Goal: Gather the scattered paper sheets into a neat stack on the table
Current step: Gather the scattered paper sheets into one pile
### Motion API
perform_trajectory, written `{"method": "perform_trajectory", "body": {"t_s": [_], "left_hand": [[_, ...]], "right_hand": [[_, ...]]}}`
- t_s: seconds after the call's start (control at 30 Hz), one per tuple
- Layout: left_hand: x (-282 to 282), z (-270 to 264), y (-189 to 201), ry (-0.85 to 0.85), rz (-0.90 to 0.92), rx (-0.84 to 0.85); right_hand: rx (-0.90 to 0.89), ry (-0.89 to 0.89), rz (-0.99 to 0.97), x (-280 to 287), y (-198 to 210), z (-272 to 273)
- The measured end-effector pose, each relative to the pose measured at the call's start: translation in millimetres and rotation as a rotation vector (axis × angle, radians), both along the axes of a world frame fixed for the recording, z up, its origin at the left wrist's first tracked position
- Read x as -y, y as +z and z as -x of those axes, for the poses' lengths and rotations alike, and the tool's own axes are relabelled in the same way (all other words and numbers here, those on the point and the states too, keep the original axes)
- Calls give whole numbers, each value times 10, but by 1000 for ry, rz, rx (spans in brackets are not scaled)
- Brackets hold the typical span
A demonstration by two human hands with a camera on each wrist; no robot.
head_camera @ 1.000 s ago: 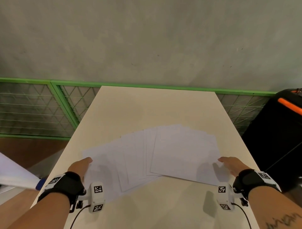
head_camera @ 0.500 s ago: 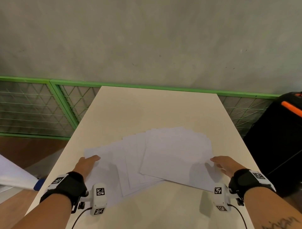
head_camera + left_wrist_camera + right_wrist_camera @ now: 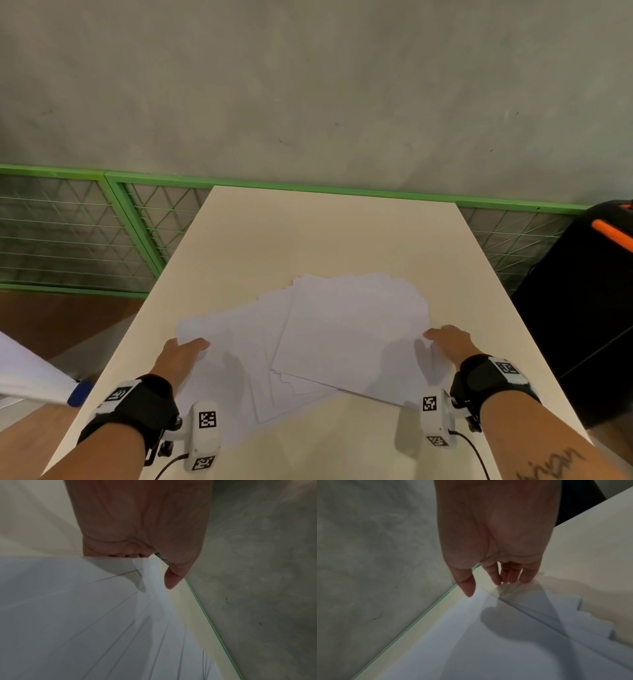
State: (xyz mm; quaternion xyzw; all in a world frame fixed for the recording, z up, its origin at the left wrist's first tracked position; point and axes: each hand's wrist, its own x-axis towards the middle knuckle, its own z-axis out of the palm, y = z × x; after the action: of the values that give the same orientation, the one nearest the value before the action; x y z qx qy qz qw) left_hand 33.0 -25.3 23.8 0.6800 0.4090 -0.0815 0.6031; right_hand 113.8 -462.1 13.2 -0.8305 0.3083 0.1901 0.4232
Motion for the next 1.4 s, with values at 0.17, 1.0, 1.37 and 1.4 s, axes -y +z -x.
{"method": "perform_trajectory", "body": {"t_s": [0.17, 1.0, 1.37, 1.4], "left_hand": [[8, 13, 8, 7, -15, 18], [-95, 0, -165, 2, -11, 35], [-93, -12, -162, 5, 12, 44], [-93, -10, -157, 3, 7, 41]], "right_hand": [[4, 76, -157, -105, -33, -60], [-44, 125, -251, -809, 118, 9], [-106, 63, -402, -964, 194, 111], [-99, 45, -388, -979, 200, 126]]}}
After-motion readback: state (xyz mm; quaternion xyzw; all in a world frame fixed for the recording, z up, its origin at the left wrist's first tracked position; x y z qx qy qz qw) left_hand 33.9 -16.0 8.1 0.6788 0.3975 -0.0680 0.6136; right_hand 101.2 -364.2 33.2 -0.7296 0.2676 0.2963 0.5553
